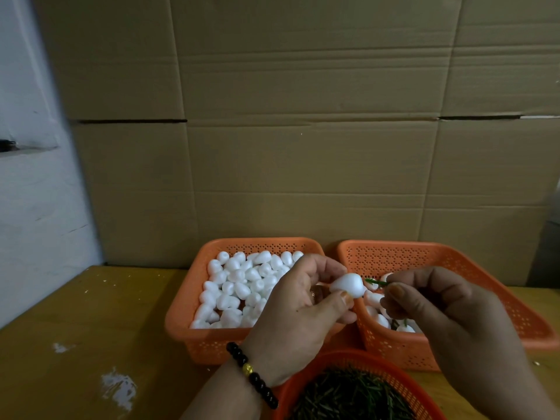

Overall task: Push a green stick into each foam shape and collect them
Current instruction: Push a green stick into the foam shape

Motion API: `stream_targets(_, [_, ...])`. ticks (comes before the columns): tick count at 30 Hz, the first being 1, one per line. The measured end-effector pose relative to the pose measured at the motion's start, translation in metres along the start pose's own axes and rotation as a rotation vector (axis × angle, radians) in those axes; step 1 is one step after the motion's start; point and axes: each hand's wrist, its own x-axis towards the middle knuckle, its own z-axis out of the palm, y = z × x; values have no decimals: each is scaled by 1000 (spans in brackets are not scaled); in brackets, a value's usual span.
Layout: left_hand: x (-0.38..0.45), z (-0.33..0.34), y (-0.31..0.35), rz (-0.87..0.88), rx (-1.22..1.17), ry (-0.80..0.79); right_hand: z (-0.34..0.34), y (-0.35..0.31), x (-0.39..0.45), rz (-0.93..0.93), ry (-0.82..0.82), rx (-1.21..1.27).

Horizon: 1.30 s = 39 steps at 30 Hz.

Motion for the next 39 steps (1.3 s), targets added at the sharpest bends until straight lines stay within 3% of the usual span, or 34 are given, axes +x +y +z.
stream_targets(18, [0,0,2,-61,-187,-10,3,10,0,-84,22,-87])
stream_targets(39, [-3,5,7,-70,-188,-6,10,10,-2,-142,-3,-154])
